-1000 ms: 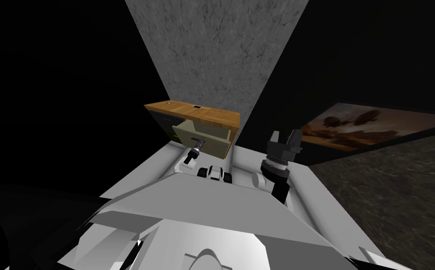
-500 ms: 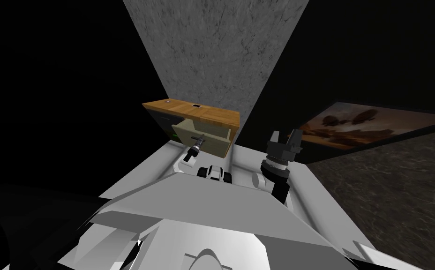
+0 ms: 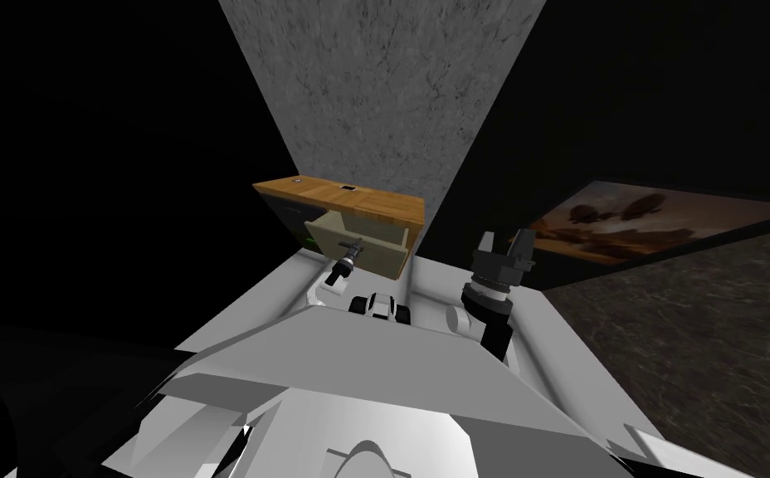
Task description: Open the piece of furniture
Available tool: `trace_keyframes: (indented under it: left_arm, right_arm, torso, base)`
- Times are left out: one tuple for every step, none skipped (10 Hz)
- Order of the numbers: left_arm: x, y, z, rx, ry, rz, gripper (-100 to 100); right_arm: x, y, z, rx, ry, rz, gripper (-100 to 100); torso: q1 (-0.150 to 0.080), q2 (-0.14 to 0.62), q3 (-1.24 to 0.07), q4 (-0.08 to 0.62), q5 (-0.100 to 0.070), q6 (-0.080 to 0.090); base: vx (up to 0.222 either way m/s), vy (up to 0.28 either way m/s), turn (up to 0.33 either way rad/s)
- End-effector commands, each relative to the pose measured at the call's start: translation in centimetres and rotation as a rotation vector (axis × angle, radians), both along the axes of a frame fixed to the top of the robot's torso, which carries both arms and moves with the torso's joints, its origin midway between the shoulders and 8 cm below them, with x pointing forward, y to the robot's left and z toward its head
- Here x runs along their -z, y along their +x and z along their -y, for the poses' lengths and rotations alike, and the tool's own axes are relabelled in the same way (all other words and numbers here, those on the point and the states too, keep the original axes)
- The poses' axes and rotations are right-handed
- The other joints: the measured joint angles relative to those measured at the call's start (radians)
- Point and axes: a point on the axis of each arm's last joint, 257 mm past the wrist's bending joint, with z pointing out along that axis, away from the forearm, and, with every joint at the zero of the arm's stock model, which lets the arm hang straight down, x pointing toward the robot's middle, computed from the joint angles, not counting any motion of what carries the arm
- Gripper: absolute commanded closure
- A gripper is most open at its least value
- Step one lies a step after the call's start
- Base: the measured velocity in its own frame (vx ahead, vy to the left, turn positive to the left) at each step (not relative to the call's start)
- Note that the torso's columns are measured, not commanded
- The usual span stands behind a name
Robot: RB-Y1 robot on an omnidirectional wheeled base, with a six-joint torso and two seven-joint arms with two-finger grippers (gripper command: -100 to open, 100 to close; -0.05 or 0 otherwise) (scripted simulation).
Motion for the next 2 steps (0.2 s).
trace_keyframes:
  left_arm:
    - [0.08, -0.03, -0.01, 0.0, -0.001, -0.002, 0]
    - [0.13, -0.05, -0.01, 0.0, -0.002, -0.003, 0]
  right_arm:
    - [0.0, 0.0, 0.0, 0.0, 0.0, 0.0, 0]
    - [0.0, 0.0, 0.0, 0.0, 0.0, 0.0, 0]
  torso:
    - [0.0, -0.001, 0.0, -0.001, 0.0, 0.0]
    - [0.001, -0.001, 0.0, -0.001, 0.001, 0.0]
  base:
    - [0.0, 0.0, 0.0]
    - [0.0, 0.0, 0.0]
